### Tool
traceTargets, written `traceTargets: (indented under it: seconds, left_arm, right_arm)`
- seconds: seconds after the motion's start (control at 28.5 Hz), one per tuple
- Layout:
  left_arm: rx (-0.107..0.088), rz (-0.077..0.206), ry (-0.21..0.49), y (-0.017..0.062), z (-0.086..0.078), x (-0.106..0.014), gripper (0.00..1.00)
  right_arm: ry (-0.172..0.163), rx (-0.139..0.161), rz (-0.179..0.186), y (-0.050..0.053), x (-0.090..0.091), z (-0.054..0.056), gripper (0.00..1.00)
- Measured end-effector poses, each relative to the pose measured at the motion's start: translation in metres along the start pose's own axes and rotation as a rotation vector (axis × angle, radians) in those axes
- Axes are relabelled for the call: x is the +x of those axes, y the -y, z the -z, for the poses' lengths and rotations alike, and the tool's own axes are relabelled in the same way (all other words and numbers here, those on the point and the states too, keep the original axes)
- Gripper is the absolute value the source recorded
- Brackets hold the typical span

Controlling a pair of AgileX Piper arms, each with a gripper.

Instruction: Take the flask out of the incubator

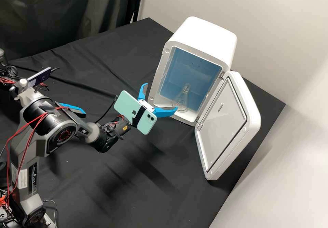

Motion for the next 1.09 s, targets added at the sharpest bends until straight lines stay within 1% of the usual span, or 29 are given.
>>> traceTargets:
  seconds: [0.04, 0.18, 0.28, 0.46, 0.63, 0.67, 0.81, 0.95, 1.05, 1.09]
  left_arm:
    - [-0.014, -0.008, -0.017, -0.0028, 0.005, -0.001, 1.00]
    - [-0.053, -0.023, -0.056, -0.0071, 0.017, -0.002, 1.00]
    - [-0.066, -0.023, -0.080, -0.0078, 0.023, -0.003, 1.00]
    - [-0.069, 0.009, -0.138, -0.0002, 0.039, -0.008, 1.00]
    - [-0.074, 0.021, -0.186, 0.0015, 0.053, -0.015, 1.00]
    - [-0.075, 0.024, -0.197, 0.0009, 0.056, -0.017, 1.00]
    - [-0.078, 0.004, -0.230, -0.0062, 0.064, -0.025, 1.00]
    - [-0.077, -0.016, -0.246, -0.0129, 0.069, -0.032, 1.00]
    - [-0.070, -0.013, -0.246, -0.0139, 0.073, -0.033, 1.00]
    - [-0.069, -0.007, -0.246, -0.0133, 0.073, -0.034, 1.00]
  right_arm:
    - [-0.003, 0.000, 0.003, 0.001, 0.000, 0.001, 1.00]
    - [-0.011, 0.001, 0.012, 0.004, 0.000, 0.004, 1.00]
    - [-0.016, 0.001, 0.013, 0.004, 0.000, 0.005, 1.00]
    - [-0.021, 0.001, 0.016, 0.005, 0.000, 0.007, 1.00]
    - [-0.021, 0.001, 0.016, 0.005, 0.000, 0.007, 1.00]
    - [-0.022, 0.002, 0.017, 0.006, 0.000, 0.007, 1.00]
    - [-0.029, 0.002, 0.024, 0.008, 0.000, 0.010, 1.00]
    - [-0.033, -0.001, 0.028, 0.008, 0.000, 0.010, 1.00]
    - [-0.033, -0.001, 0.028, 0.009, 0.000, 0.010, 1.00]
    - [-0.033, -0.001, 0.028, 0.009, 0.000, 0.010, 1.00]
